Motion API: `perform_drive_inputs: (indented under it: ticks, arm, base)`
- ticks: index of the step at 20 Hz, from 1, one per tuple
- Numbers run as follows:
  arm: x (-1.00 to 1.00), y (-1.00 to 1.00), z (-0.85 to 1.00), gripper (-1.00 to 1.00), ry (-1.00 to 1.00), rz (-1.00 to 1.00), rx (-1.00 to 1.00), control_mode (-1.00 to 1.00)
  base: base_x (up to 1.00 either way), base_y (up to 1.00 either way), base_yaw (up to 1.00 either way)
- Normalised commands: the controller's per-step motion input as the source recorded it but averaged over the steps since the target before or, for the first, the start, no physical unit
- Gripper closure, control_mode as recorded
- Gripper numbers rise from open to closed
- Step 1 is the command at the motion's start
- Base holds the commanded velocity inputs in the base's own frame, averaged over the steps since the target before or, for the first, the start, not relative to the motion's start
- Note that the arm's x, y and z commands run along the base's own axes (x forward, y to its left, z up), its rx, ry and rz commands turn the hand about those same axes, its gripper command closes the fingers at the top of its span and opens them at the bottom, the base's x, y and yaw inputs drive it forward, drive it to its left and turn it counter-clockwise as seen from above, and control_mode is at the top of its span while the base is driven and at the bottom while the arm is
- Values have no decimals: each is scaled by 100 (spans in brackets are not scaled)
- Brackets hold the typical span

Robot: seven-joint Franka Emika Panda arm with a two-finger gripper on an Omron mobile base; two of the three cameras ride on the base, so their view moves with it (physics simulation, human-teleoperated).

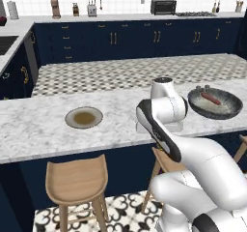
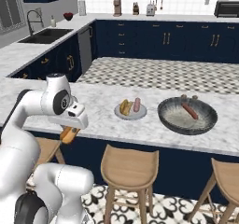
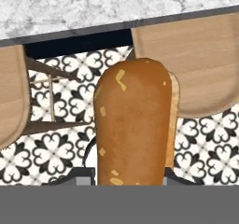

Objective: Place one bun and one sausage from the bowl on each plate.

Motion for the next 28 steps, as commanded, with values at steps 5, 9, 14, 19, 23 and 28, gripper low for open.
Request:
perform_drive_inputs:
  ticks: [5,9,14,19,23,28]
  arm:
    - [0,0,0,100,0,0,0,100]
    - [0,0,0,100,0,0,0,100]
    - [0,0,0,100,0,0,0,100]
    - [0,0,0,100,0,0,0,100]
    - [41,11,1,100,2,-1,0,-100]
    - [95,2,48,100,15,2,-6,-100]
  base:
    - [2,100,0]
    - [14,93,0]
    - [48,65,0]
    - [81,34,-1]
    - [36,9,-1]
    - [0,0,0]
